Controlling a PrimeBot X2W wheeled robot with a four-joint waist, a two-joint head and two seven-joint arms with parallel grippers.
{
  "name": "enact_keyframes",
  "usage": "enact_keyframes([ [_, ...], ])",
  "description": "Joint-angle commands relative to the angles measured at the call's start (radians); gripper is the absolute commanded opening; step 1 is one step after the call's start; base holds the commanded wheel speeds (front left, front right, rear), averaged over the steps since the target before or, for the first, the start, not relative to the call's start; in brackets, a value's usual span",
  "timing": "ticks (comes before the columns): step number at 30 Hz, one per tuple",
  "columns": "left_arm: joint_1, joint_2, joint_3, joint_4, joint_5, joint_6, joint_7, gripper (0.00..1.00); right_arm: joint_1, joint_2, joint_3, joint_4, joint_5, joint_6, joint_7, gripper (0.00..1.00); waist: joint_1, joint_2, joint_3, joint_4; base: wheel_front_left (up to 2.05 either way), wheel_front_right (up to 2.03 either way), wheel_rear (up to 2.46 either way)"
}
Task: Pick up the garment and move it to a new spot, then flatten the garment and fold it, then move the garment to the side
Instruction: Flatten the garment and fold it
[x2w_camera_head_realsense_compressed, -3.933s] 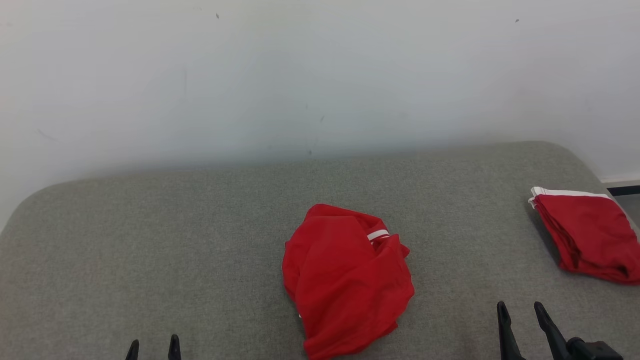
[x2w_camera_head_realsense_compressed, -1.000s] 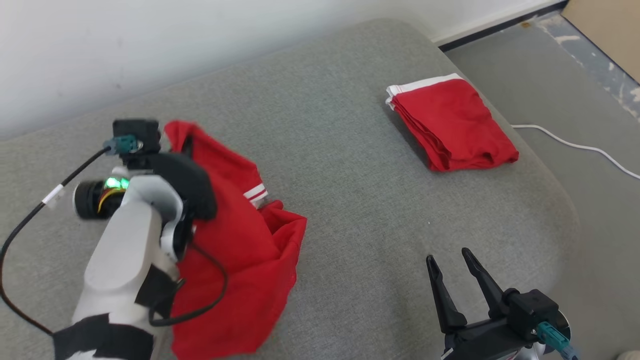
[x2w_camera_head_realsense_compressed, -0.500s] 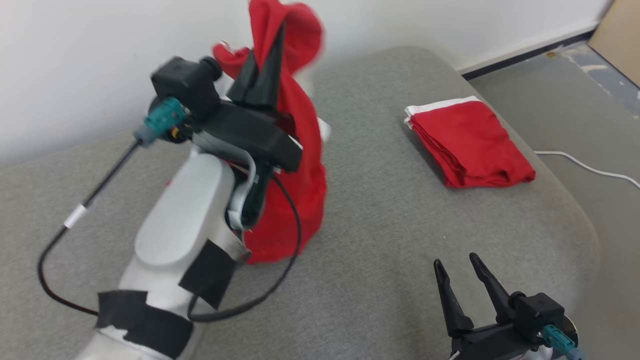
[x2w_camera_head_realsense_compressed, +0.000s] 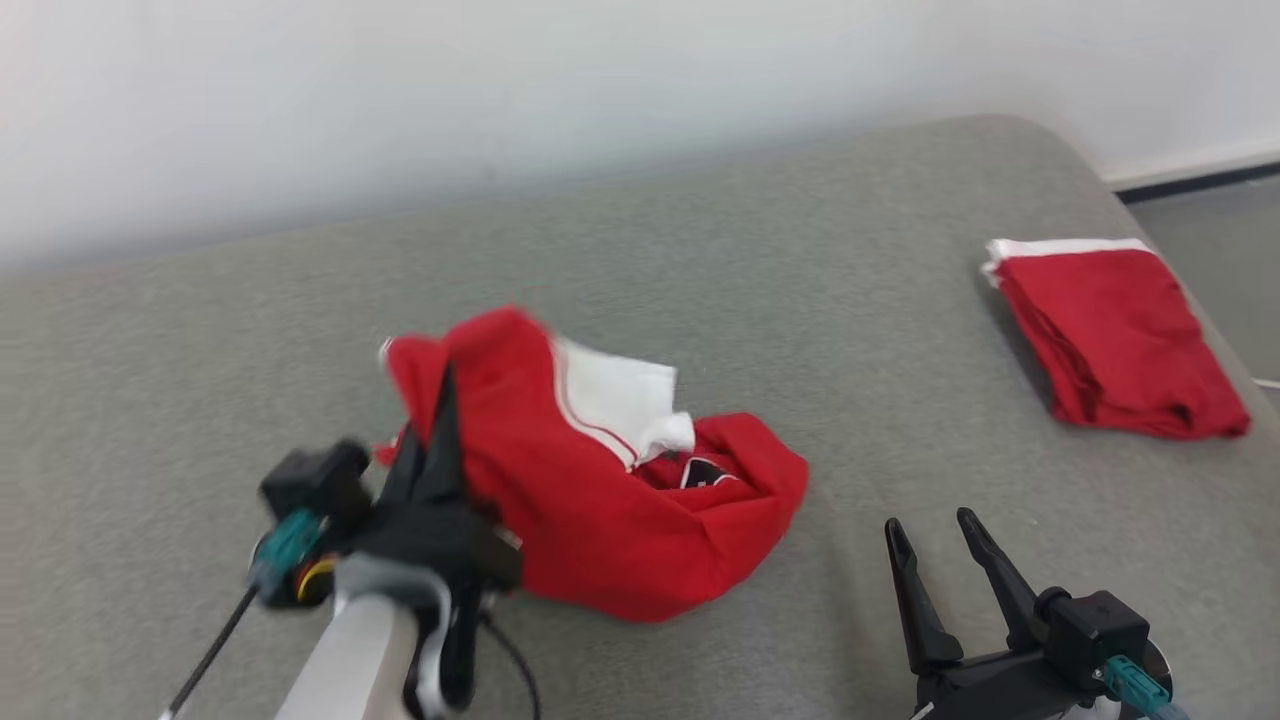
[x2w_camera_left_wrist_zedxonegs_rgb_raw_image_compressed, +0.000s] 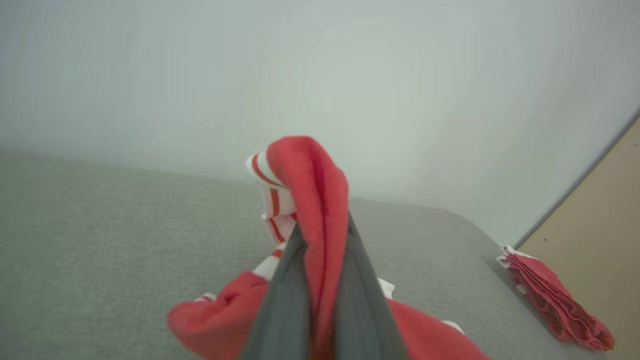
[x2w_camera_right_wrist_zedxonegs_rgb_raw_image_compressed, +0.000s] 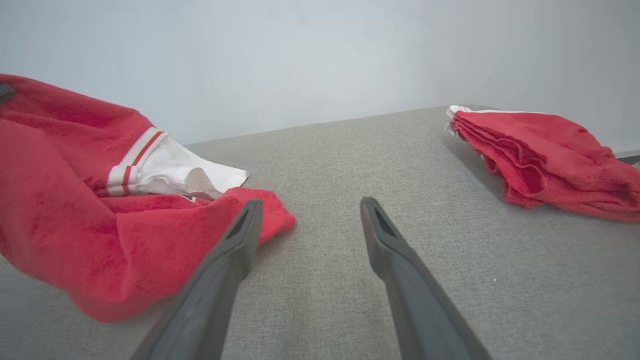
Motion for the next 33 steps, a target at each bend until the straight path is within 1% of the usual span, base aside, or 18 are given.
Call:
enact_keyframes([
  [1,0.043,-0.002,0.027,-0.027,0.022,0.005,-0.003,0.00,0.003,0.000,-0.003,-0.001,-0.005,-0.003,0.000,1.00,0.0001,0.0000,-0.010,0.091,0.00,0.00,0.00],
  [4,0.164,-0.004,0.084,-0.078,0.049,0.003,-0.003,0.00,0.009,0.001,-0.004,0.002,-0.004,-0.003,0.001,1.00,0.0001,0.0000,-0.025,0.131,0.00,0.00,0.00],
  [8,0.286,-0.006,0.114,-0.104,0.056,0.006,-0.003,0.00,0.019,0.002,-0.005,0.002,-0.005,-0.003,0.003,1.00,0.0001,0.0000,-0.042,0.174,0.00,0.00,0.00],
  [9,0.312,-0.007,0.114,-0.104,0.055,0.010,-0.003,0.25,0.021,0.003,-0.006,0.002,-0.006,-0.003,0.003,1.00,0.0001,0.0000,-0.048,0.182,0.00,0.00,0.00],
  [10,0.356,-0.007,0.113,-0.108,0.034,0.018,-0.003,1.00,0.025,0.006,-0.005,0.000,-0.008,-0.003,0.005,1.00,0.0001,0.0000,-0.056,0.193,0.00,0.00,0.00],
  [16,0.453,-0.007,0.126,-0.110,0.038,0.049,-0.003,1.00,0.038,0.013,-0.007,0.002,-0.010,-0.003,0.008,1.00,0.0001,0.0000,-0.080,0.210,0.00,0.00,0.00],
  [20,0.500,-0.006,0.168,-0.124,0.069,0.066,-0.003,1.00,0.048,0.014,-0.017,0.003,-0.002,-0.003,0.005,1.00,0.0001,0.0000,-0.093,0.212,0.00,0.00,0.00],
  [23,0.513,0.014,0.200,-0.149,0.096,0.077,-0.003,1.00,0.058,0.016,-0.025,0.004,0.000,-0.003,0.000,1.00,0.0001,0.0000,-0.101,0.211,0.00,0.00,0.00],
  [28,0.459,0.055,0.201,-0.178,0.141,0.076,0.004,1.00,0.061,0.019,-0.026,0.008,0.001,-0.003,-0.001,1.00,0.0001,0.0000,-0.108,0.200,0.00,0.00,0.00],
  [30,0.412,0.073,0.184,-0.205,0.162,0.084,0.037,1.00,0.060,0.022,-0.026,0.007,0.001,-0.003,-0.002,1.00,0.0001,0.0000,-0.109,0.191,0.00,0.00,0.00],
  [33,0.323,0.109,0.151,-0.197,0.186,0.067,0.132,1.00,0.056,0.023,-0.021,0.007,0.000,-0.003,-0.002,1.00,0.0001,0.0000,-0.104,0.174,0.00,0.00,0.00],
])
